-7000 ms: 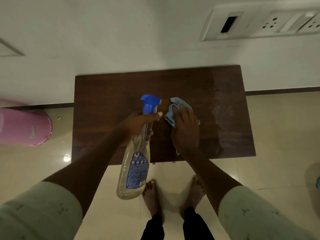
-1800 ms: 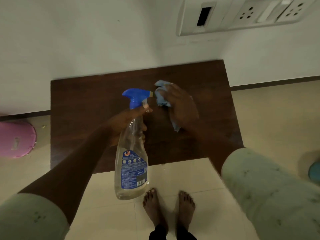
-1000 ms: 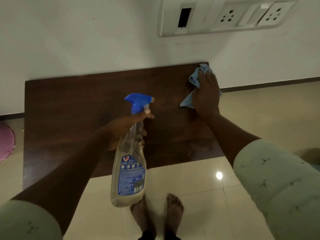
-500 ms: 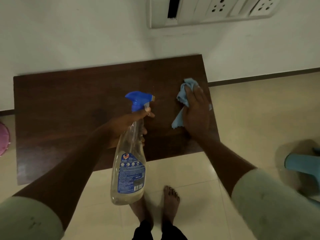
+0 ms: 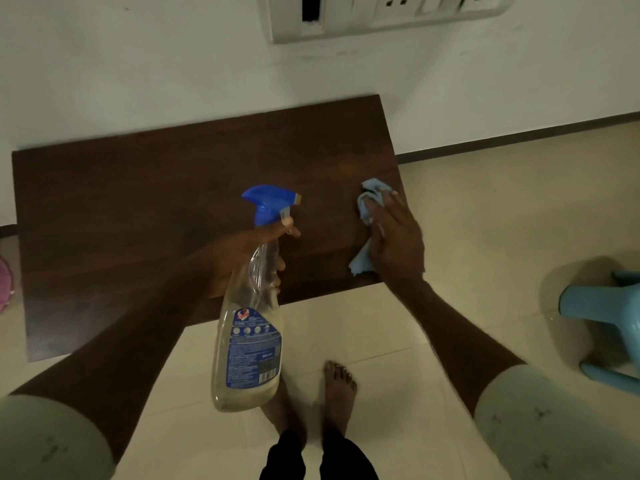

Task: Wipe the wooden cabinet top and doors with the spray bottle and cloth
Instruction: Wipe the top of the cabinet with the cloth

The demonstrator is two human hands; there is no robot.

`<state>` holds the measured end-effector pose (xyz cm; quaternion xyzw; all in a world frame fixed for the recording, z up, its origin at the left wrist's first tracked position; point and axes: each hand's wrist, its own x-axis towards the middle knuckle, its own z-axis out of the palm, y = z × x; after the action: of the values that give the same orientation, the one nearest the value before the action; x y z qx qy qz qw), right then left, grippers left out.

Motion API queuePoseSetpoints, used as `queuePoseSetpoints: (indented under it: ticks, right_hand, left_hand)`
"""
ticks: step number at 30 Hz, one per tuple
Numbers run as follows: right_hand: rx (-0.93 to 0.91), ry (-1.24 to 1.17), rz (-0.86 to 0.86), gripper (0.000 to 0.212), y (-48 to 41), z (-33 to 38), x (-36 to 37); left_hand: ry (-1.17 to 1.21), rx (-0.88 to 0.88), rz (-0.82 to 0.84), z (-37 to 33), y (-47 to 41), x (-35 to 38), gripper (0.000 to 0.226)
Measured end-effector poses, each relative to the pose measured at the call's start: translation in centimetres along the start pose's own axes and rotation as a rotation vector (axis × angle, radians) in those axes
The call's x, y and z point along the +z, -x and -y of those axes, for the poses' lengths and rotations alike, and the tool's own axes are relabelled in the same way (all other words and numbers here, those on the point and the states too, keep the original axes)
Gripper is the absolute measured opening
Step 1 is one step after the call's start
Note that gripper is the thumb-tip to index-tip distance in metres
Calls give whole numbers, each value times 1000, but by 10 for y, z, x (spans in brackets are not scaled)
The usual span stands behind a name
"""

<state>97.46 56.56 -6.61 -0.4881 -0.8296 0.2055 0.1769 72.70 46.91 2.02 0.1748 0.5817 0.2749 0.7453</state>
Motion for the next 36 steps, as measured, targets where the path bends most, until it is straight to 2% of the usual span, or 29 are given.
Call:
queuePoseSetpoints:
  ticks: [2, 4, 8, 11, 14, 17, 19, 20, 22, 25, 27, 29, 32, 36]
  right_hand:
    - [146, -72, -60, 38, -13, -12, -13]
    - [258, -57, -55, 40, -17, -12, -18]
    - [172, -13, -58, 42, 39, 15, 1]
    - [117, -8, -91, 55, 75, 40, 14]
    - [92, 54, -77, 42, 61, 27, 4]
    - [388, -44, -204, 41, 46, 14, -2]
    - [481, -28, -318, 39, 49, 26, 5]
    - [453, 22, -328, 40, 53, 36, 11]
    - [368, 89, -239, 49, 65, 63, 24]
    - [131, 47, -60, 56, 71, 87, 31]
    - [4, -19, 0, 50, 56, 79, 21]
    - [42, -62, -50, 45, 34, 62, 4]
    - [239, -75, -111, 42, -8, 48, -12]
    - [189, -5, -86, 41, -62, 36, 2]
  left_hand:
    - [-10, 20, -9, 2, 4, 0, 46]
    - [-41, 39, -37, 7, 6, 0, 48]
    - [-36, 19, -21, 24, 12, -1, 53]
    - [-11, 11, -19, 31, 18, 1, 49]
    - [-11, 14, -32, 32, 24, -4, 49]
    - [-2, 31, -49, 34, 32, -19, 47]
    - [-3, 43, -65, 35, 36, -30, 55]
    - [-7, 48, -69, 36, 39, -36, 60]
    - [16, 51, -56, 37, 44, -45, 57]
    - [73, 61, -42, 34, 49, -46, 46]
    - [92, 83, -20, 27, 48, -44, 56]
    - [63, 100, -48, 15, 44, -43, 61]
    - [45, 142, -35, -6, 40, -42, 50]
    - [-68, 101, -5, -11, 50, -47, 50]
